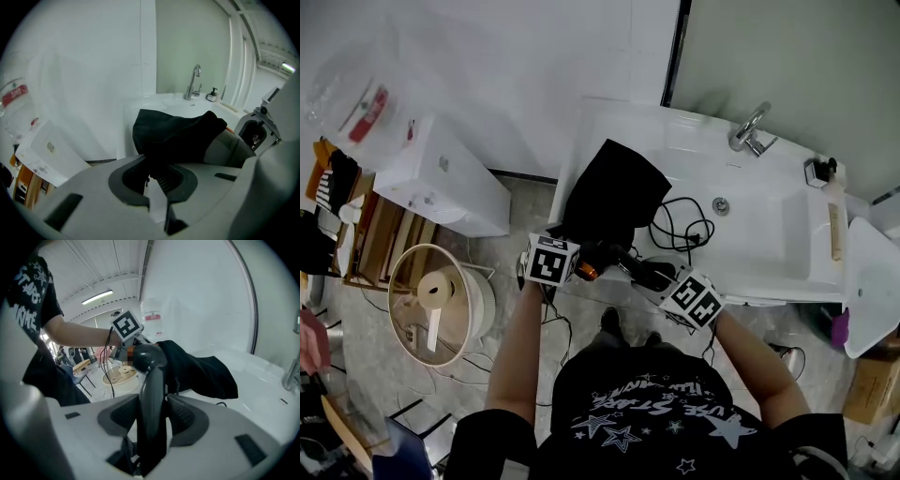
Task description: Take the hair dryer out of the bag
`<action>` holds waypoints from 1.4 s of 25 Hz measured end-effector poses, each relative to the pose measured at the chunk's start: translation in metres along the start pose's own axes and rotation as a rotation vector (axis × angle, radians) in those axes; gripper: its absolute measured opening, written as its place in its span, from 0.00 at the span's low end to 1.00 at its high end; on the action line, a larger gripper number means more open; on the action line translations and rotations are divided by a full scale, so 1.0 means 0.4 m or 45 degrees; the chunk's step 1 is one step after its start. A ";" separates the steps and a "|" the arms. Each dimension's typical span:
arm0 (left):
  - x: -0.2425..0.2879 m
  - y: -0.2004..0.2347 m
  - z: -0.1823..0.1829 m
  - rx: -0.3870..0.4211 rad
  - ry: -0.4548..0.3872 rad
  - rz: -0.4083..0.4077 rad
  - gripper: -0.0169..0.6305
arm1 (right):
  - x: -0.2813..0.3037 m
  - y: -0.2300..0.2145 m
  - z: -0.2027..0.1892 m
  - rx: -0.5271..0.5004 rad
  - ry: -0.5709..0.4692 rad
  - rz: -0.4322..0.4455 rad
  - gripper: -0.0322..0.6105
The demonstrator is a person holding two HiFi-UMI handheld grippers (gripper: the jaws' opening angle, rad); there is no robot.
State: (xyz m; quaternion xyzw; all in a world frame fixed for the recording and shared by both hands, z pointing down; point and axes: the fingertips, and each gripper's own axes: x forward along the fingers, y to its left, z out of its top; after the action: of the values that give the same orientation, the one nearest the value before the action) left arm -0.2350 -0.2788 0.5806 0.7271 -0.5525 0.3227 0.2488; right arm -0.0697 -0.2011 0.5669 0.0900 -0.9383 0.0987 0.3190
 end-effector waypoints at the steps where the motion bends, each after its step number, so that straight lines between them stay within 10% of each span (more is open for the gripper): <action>1: -0.007 -0.005 0.001 -0.011 0.001 -0.001 0.09 | -0.007 0.005 -0.002 0.000 -0.003 0.004 0.35; 35: -0.114 -0.107 -0.071 -0.252 -0.074 0.102 0.11 | -0.249 0.218 -0.069 -0.082 -0.166 0.318 0.35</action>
State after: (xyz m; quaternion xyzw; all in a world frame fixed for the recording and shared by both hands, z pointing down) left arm -0.2077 -0.2178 0.5651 0.6853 -0.6172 0.2552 0.2902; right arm 0.0039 -0.0997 0.5159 -0.0316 -0.9636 0.1014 0.2453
